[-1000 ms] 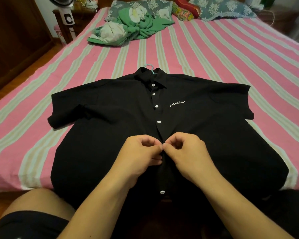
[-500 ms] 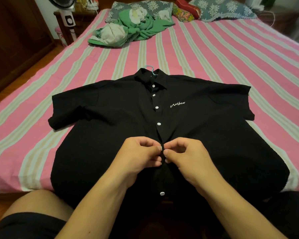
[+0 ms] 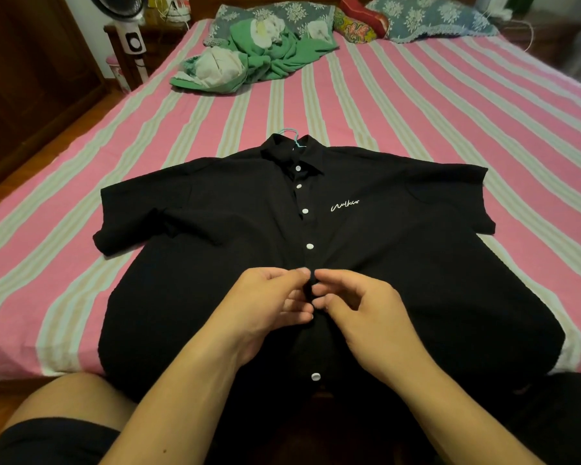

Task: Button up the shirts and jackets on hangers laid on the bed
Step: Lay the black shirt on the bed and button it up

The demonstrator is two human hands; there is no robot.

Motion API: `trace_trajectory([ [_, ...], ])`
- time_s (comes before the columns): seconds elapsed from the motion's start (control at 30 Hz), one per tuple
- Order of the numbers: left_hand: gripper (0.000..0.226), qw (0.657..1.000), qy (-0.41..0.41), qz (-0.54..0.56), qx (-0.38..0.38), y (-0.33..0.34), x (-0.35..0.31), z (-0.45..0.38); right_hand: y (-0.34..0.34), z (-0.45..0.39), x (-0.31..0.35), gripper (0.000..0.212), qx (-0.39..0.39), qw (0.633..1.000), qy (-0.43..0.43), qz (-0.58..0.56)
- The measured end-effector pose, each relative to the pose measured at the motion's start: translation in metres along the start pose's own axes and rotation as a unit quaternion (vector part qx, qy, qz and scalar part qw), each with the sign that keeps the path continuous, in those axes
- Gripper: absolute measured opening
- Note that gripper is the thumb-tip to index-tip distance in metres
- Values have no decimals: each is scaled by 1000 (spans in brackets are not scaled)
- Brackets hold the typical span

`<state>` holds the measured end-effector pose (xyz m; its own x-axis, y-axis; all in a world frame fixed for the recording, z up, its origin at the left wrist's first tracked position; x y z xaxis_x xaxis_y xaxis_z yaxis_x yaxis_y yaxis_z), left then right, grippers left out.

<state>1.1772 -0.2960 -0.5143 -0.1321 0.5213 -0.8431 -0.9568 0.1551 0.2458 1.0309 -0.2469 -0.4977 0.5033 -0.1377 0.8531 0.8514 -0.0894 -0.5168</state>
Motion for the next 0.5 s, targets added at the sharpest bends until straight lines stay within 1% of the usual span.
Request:
trace_trajectory([
  [0.03,19,1000,11,-10,-5,0,0,0,0,1,-1,42,-5,1000,5,-10],
  [0.13,6,998,41,-19,-32,-3,-1,1,3,2,-4,44,-4,1000,11,-26],
  [0.27,8,996,57,-18,-65,-5,2,-1,2,-1,-7,38,-10,999,10,-40],
  [0.43,5,984,118,-86,-104,-2,0,1,4,-9,-10,31,-20,999,16,-24],
  [0.5,10,978,142,-109,-103,-1,-1,3,5,-14,-11,24,-19,1000,10,1],
])
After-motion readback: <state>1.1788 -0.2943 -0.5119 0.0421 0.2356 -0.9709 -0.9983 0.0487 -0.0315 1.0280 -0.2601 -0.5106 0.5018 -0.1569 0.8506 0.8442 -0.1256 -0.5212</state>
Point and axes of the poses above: each hand's wrist, its own z-axis away from the middle knuckle, its own y-axis out of the palm, x = y × z, the point moved 5 cm from there along -z, towards the middle knuckle, and after that the axes turned 9 degrees about z, right-handed, at the moved point
